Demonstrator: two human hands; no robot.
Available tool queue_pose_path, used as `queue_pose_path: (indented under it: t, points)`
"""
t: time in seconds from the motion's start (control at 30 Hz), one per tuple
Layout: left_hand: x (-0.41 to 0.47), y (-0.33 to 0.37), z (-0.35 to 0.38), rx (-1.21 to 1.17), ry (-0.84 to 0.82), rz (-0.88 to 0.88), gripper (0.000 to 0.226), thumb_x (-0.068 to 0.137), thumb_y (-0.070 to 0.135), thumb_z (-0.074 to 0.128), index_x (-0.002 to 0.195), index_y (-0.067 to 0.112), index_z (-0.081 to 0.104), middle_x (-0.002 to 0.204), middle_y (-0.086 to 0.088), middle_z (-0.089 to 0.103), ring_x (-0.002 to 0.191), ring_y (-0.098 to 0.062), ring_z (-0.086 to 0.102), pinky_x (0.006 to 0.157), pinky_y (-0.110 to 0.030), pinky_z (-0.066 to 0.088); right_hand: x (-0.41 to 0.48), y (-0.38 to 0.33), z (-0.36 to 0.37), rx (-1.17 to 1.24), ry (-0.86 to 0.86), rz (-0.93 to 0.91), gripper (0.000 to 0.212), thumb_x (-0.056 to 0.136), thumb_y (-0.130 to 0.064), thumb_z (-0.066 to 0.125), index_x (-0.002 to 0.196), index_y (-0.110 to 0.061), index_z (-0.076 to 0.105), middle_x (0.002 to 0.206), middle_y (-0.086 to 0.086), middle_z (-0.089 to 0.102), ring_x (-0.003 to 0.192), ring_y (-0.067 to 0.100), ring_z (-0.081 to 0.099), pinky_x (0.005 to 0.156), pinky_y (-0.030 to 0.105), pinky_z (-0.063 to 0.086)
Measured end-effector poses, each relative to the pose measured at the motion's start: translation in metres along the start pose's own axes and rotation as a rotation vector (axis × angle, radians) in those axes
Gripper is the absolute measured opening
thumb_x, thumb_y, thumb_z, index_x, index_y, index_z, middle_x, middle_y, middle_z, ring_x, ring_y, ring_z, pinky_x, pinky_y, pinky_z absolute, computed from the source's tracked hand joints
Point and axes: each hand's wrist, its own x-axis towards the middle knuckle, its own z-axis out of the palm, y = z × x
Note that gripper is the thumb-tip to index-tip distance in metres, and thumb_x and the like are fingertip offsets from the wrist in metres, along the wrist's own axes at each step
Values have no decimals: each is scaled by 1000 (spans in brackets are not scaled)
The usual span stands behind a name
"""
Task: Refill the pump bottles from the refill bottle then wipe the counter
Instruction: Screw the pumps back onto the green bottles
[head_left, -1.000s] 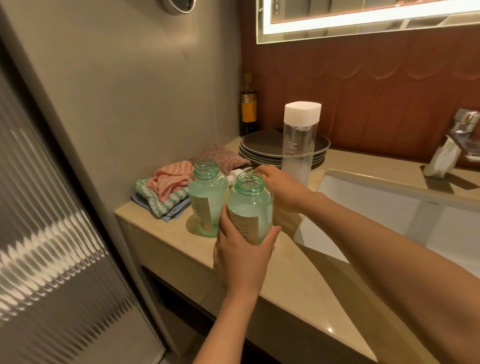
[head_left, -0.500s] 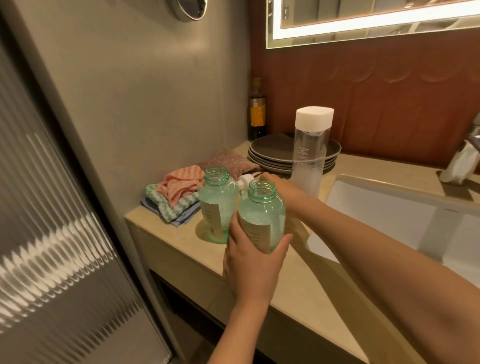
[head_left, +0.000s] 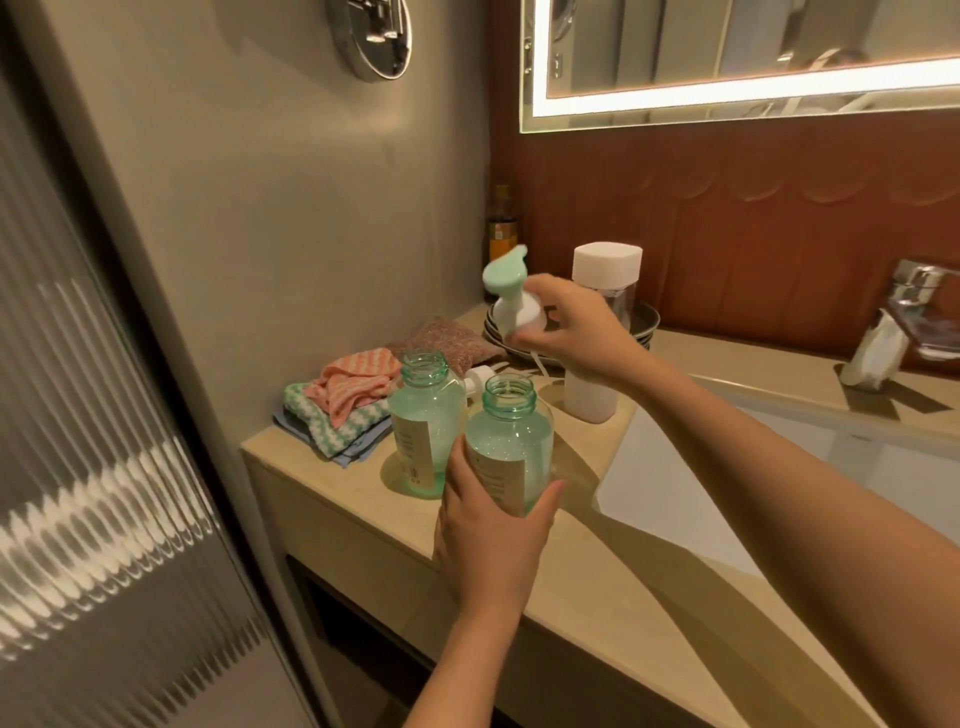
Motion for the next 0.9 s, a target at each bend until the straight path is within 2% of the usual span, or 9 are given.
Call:
queue_pose_path:
  t: [0.13, 0.23, 0.3, 0.43, 0.57, 0.67, 0.77, 0.9]
  points:
    - [0, 0, 0, 10, -4, 3, 103, 66, 61, 72, 146, 25, 18, 146, 2, 40, 130, -21, 42, 103, -43, 40, 3, -30, -27, 181, 140, 1, 44, 84, -28, 67, 123, -11, 54, 111, -6, 60, 99, 7, 57, 81, 12, 44]
    - [1, 0, 0, 28, -5, -1, 103, 66, 60, 72, 146, 24, 18, 145, 1, 41, 129, -23, 43, 102, -43, 40, 4, -47, -44, 319, 226, 8, 43, 86, -29, 64, 121, -6, 55, 111, 1, 63, 98, 11, 62, 85, 23, 51]
    - [1, 0, 0, 38, -4, -6, 104, 66, 62, 71, 146, 23, 17, 144, 0, 42, 127, -25, 45, 100, -45, 42, 3, -59, -54, 373, 242, -7, 43, 87, -28, 63, 120, -2, 55, 110, 6, 64, 96, 12, 63, 82, 23, 52]
    - [0, 1, -1, 51, -22, -16, 108, 64, 76, 59, 147, 22, 15, 143, -3, 43, 125, -28, 47, 97, -46, 43, -3, -80, -65, 503, 208, -40, 31, 88, -19, 61, 115, -2, 57, 103, 3, 63, 85, -2, 62, 71, 10, 46]
    - [0, 1, -2, 56, -36, -29, 111, 64, 76, 57, 148, 18, 14, 146, -3, 40, 128, -28, 44, 100, -45, 41, -9, -87, -66, 457, 147, -21, 28, 87, -20, 62, 110, -6, 58, 103, 5, 63, 90, 5, 62, 75, 13, 49]
    - [-1, 2, -3, 50, -32, -15, 107, 66, 74, 60, 148, 22, 13, 147, -2, 39, 128, -27, 44, 100, -45, 41, -14, -81, -61, 430, 85, 18, 29, 86, -20, 63, 109, -3, 59, 103, 9, 65, 86, 7, 64, 75, 16, 51]
    - [-1, 3, -3, 49, -30, -13, 107, 66, 74, 59, 148, 23, 13, 146, -2, 39, 128, -28, 44, 99, -44, 41, -23, -72, -48, 465, 10, 65, 28, 84, -17, 65, 109, -5, 58, 94, 0, 65, 77, -2, 65, 68, 14, 51]
    - [-1, 2, -2, 54, -20, -12, 106, 67, 73, 61, 148, 23, 14, 147, -2, 40, 128, -28, 44, 98, -43, 41, -36, -57, -24, 404, -63, 109, 30, 80, -22, 70, 107, -17, 59, 99, -8, 65, 85, -4, 62, 70, 8, 47]
